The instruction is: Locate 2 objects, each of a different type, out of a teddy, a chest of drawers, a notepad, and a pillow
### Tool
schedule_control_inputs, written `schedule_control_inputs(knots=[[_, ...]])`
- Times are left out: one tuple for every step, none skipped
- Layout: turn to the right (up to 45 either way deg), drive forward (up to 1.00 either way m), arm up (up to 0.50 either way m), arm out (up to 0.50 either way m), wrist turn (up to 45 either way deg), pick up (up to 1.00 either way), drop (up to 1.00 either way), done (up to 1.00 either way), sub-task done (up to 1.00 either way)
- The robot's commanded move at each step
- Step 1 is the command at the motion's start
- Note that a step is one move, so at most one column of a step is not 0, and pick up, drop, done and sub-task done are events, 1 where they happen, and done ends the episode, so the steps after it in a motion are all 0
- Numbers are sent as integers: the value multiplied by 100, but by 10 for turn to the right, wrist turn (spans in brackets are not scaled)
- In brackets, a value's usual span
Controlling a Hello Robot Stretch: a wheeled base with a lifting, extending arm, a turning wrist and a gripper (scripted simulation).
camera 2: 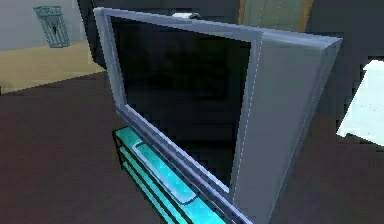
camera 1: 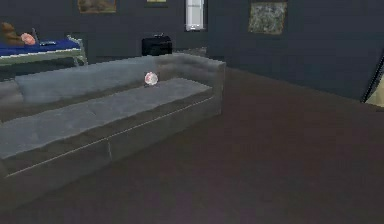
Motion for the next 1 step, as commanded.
schedule_control_inputs(knots=[[150,0,0,0,0,0,0,0,0]])
